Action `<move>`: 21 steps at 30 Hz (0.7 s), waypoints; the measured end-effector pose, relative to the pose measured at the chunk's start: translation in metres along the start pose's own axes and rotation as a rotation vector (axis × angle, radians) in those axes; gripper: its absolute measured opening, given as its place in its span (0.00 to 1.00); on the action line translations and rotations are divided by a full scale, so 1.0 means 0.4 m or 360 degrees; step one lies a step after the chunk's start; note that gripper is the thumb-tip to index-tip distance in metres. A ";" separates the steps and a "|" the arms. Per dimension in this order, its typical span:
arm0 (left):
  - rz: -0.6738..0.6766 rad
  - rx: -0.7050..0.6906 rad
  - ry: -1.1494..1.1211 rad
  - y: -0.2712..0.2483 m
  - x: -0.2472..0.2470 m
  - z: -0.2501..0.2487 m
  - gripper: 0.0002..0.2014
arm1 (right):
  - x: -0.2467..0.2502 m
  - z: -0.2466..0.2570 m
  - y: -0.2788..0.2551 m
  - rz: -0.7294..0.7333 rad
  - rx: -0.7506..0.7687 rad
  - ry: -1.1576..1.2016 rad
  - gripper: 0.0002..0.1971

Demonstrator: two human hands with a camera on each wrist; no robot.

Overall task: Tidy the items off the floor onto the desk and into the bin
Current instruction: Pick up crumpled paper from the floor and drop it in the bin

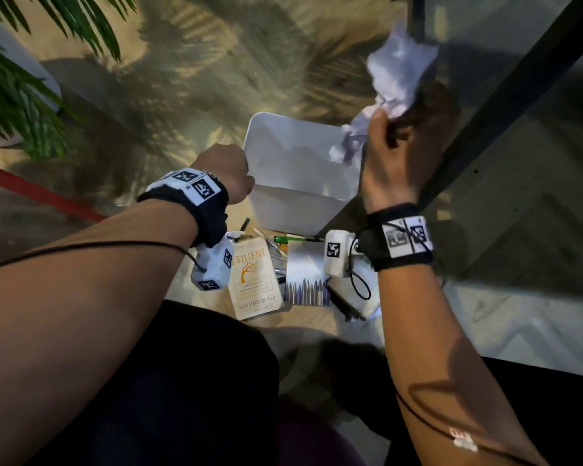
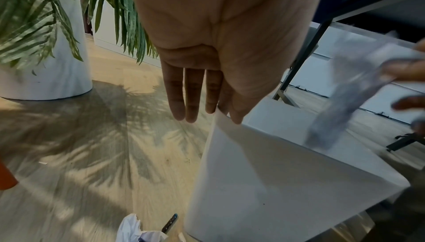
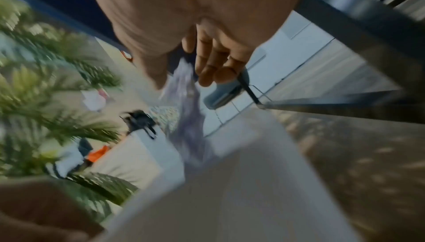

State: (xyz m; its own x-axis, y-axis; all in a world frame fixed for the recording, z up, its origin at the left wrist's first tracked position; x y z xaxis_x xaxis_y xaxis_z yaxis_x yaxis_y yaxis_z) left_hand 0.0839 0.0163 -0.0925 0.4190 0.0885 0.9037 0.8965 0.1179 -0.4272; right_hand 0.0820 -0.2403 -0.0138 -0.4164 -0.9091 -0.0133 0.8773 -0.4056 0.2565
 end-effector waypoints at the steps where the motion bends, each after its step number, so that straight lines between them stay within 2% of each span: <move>1: -0.0003 0.0001 -0.0006 -0.001 0.002 -0.002 0.16 | -0.020 -0.016 -0.014 0.0163 -0.0098 -0.0018 0.26; 2: -0.0006 -0.0001 -0.0009 -0.002 0.004 -0.004 0.16 | -0.032 -0.050 -0.027 0.0337 -0.0212 -0.0067 0.26; 3: -0.0004 -0.0004 -0.0011 -0.002 0.006 -0.005 0.16 | -0.018 -0.086 -0.040 0.0401 -0.0320 -0.0178 0.26; 4: 0.0002 -0.0001 -0.0010 -0.002 0.005 -0.005 0.16 | 0.020 -0.129 -0.050 0.0353 -0.0403 -0.0269 0.23; 7: 0.0008 0.0019 -0.0007 0.001 0.003 0.003 0.16 | 0.204 -0.260 -0.098 -0.0221 -0.0559 -0.0434 0.15; 9: 0.0014 0.0028 -0.0007 0.004 -0.001 0.002 0.16 | 0.338 -0.385 -0.164 -0.0454 -0.0903 -0.0709 0.16; 10: 0.0009 0.0033 -0.0009 0.005 -0.001 0.001 0.16 | 0.396 -0.452 -0.213 -0.0462 -0.1210 -0.0789 0.18; 12: 0.0003 0.0042 -0.0014 0.005 0.000 -0.001 0.16 | 0.488 -0.582 -0.308 -0.0281 -0.1724 -0.0913 0.22; 14: -0.0008 0.0046 -0.0020 0.005 0.001 -0.001 0.16 | 0.533 -0.667 -0.377 -0.0003 -0.1975 -0.0999 0.28; 19: -0.0088 0.0009 0.0012 0.009 0.001 -0.003 0.16 | 0.527 -0.743 -0.408 0.0161 -0.2094 -0.0890 0.23; 21: -0.0101 -0.0004 0.0007 0.005 0.003 -0.005 0.17 | 0.544 -0.787 -0.406 0.0138 -0.2169 -0.0896 0.28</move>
State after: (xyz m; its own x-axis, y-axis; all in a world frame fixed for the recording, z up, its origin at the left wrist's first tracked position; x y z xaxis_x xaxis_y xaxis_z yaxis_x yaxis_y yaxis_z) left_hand 0.0866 0.0149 -0.0923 0.3622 0.0765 0.9290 0.9215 0.1204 -0.3692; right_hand -0.0761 -0.4021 -0.3625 -0.1082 -0.9080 0.4047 0.3135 -0.4175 -0.8529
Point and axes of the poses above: each hand's wrist, its own y-axis towards the middle knuckle, its own x-axis out of the back of the hand, z = x × y, the point moved 5 cm from there along y, towards the middle knuckle, and after that the axes turned 7 degrees about y, right-handed, at the moved point
